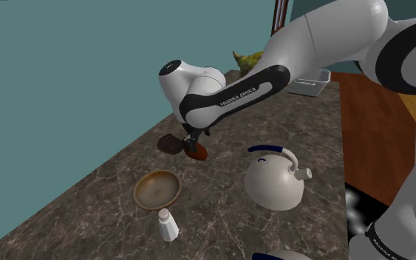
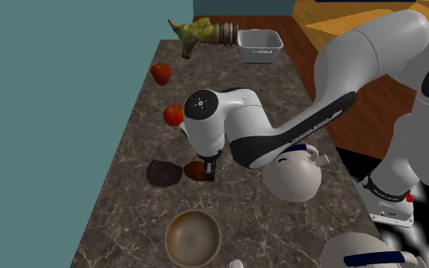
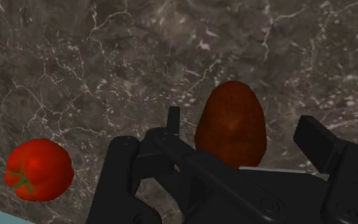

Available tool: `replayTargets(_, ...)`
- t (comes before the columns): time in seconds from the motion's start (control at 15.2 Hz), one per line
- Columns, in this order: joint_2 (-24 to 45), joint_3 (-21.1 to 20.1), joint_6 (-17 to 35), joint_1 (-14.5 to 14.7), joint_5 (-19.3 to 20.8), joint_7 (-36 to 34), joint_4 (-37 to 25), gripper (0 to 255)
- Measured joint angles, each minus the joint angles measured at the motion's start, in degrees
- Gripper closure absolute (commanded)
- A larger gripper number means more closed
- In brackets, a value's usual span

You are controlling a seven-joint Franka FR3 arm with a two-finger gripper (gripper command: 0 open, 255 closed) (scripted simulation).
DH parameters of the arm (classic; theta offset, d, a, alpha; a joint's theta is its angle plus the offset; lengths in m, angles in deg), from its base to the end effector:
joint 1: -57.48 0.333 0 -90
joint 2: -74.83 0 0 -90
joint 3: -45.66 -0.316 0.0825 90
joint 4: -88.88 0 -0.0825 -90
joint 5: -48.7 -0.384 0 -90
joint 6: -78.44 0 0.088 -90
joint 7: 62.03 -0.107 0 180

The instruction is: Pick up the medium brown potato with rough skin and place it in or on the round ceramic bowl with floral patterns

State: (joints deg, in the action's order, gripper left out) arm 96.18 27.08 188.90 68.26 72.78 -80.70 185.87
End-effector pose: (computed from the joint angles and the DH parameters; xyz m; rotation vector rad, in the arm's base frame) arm 0.5836 0.2735 0.3827 2.8108 0.4872 0.0116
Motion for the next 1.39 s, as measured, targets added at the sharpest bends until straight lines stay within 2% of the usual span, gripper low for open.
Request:
replayTargets(0.26,6.7,0.8,-0.7,2.5,3.7,-1.0,-6.1,0)
replayTargets(0.66,8.4,1.5,2.6,2.0,4.9,-1.6,-4.5,0)
replayTargets(1.06,8.5,1.6,3.1,2.0,5.1,-1.8,-4.1,0)
replayTargets(1.12,8.5,1.6,3.1,2.0,5.1,-1.8,-4.1,255)
replayTargets(1.39,8.5,1.5,3.1,2.0,5.1,-1.8,-4.1,255)
